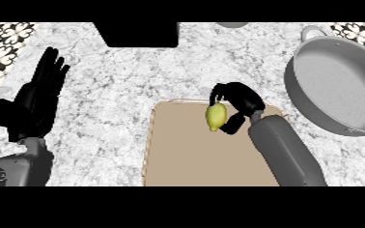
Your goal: Pick the lemon from the tray and place it in the pot
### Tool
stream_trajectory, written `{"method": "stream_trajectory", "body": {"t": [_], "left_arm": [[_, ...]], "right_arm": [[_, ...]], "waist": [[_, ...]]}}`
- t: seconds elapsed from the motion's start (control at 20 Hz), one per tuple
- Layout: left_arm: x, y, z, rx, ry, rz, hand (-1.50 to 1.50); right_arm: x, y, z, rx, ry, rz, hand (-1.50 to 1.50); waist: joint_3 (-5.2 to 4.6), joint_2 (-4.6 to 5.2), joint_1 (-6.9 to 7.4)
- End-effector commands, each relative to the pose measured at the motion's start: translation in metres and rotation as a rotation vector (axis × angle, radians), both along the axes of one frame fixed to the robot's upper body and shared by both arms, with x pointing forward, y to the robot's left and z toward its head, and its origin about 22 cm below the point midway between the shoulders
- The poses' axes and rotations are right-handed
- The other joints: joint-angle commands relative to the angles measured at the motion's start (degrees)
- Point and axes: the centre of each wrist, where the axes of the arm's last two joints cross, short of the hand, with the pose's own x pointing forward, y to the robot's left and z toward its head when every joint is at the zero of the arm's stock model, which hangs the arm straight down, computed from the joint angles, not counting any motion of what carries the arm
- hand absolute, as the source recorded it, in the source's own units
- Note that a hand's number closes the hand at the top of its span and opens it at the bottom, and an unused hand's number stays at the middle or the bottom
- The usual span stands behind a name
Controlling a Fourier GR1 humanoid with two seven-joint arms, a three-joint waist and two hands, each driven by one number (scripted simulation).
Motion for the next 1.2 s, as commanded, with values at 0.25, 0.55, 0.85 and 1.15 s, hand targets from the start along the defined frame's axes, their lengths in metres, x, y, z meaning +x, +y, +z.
{"method": "stream_trajectory", "body": {"t": [0.25, 0.55, 0.85, 1.15], "left_arm": [[-0.006, 0.02, 0.001, 0.005, 0.02, 0.051, 0.0], [-0.01, 0.008, -0.004, 0.002, 0.018, 0.036, 0.0], [0.0, 0.009, -0.004, -0.001, 0.009, 0.043, 0.0], [0.005, 0.0, -0.005, 0.006, 0.006, 0.037, 0.0]], "right_arm": [[-0.117, 0.036, -0.017, -0.104, 0.044, 0.089, 1.5], [-0.169, 0.02, 0.044, -0.059, -0.066, -0.019, 1.5], [-0.188, -0.019, 0.103, 0.148, -0.378, -0.302, 1.5], [-0.203, -0.036, 0.149, 0.26, -0.606, -0.504, 1.5]], "waist": [[0.02, -0.68, -2.51], [0.1, -0.1, -1.35], [0.15, -0.17, -2.9], [0.14, 0.21, -1.61]]}}
